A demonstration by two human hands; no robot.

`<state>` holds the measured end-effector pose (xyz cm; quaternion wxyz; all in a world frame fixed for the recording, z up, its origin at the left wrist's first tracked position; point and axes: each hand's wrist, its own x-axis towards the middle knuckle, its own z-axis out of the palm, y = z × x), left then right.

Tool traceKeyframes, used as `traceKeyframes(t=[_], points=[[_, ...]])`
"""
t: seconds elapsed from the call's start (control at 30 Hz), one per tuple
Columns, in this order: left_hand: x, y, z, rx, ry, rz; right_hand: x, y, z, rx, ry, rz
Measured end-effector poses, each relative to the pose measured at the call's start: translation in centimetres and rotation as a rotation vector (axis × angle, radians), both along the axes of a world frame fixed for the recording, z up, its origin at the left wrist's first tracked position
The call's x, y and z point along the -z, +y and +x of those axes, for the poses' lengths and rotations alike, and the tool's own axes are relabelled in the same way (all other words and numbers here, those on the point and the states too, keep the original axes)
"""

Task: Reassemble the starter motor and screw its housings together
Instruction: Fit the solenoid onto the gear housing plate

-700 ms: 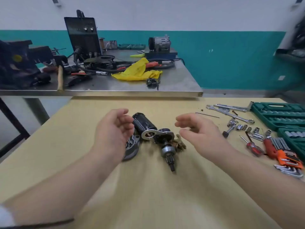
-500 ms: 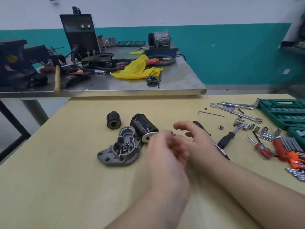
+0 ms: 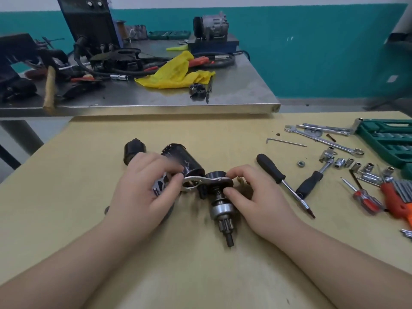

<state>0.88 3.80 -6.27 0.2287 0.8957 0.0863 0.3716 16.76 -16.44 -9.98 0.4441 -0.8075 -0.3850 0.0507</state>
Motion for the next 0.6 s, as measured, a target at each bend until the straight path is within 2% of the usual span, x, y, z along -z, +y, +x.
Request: traceKeyframes(t=[0.17,0.33,0.47,0.6], points=[[1.5,0.1,0.4,0.065,-0.047,0.164,0.1,0.3,0.1,0.014,0.005,-0.013],[2.1,0.2,0.2,0.044,-0.038,0.181,0.4,0.3,0.2,-0.009,0.058,-0.040],[2.2,0.3,-0.2,0.065,-0.155,0.227,0.0,0.4,0.0,-0.059,-0.001,-0.097],[2.1,0.2,-0.7,0.067,-0.220,0.234,-0.6,-0.3,-0.7,-0.095,0.001,0.078]])
